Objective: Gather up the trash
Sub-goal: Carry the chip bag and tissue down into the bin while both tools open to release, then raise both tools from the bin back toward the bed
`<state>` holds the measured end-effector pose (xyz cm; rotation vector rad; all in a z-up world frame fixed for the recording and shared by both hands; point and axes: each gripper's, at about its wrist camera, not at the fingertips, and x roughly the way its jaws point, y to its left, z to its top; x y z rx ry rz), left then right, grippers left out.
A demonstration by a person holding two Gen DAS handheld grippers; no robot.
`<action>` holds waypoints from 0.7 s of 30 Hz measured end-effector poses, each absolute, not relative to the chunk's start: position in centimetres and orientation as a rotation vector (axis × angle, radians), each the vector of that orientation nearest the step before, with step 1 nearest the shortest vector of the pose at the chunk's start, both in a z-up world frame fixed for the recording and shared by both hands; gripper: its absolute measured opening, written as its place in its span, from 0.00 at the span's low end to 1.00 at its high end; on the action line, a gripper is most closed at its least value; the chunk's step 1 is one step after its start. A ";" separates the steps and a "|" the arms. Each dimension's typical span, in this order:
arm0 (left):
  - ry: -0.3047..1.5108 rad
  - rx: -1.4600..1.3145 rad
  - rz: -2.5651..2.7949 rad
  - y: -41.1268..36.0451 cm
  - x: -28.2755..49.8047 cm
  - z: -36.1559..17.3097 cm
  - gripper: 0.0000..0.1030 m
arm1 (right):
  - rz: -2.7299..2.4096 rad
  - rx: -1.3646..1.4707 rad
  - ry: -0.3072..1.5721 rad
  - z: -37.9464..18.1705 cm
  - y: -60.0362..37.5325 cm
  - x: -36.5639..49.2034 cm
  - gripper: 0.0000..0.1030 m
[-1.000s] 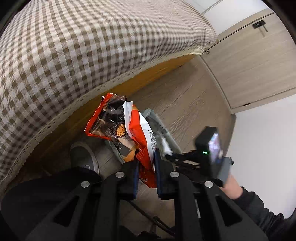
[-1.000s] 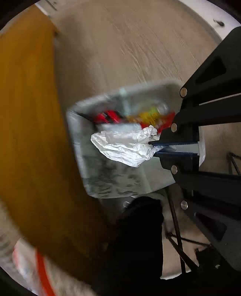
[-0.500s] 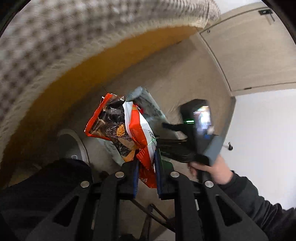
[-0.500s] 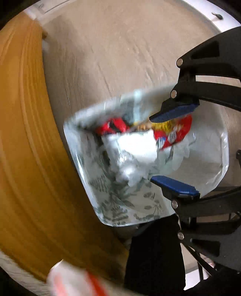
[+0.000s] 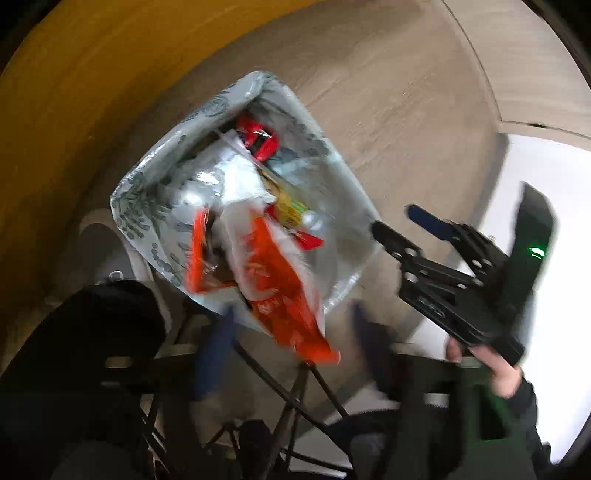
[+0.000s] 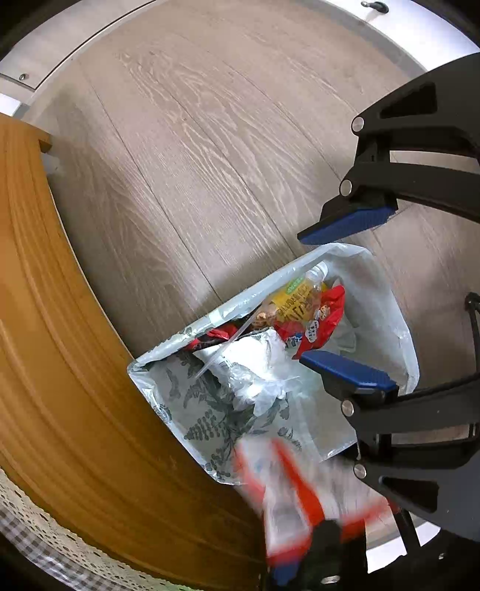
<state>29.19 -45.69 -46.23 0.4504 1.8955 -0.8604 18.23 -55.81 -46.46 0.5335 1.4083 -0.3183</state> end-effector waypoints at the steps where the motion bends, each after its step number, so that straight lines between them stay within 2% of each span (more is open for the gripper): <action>1: 1.887 0.461 -0.845 -45.7 29.2 -46.4 0.76 | -0.317 0.537 1.406 -46.4 -55.9 18.3 0.56; 13: 1.859 0.396 -0.697 -44.0 31.6 -45.5 0.76 | -0.292 0.515 1.415 -45.8 -55.8 18.2 0.56; 21: 1.717 0.452 -0.694 -44.2 32.8 -43.4 0.79 | -0.308 0.435 1.415 -44.6 -55.2 19.2 0.56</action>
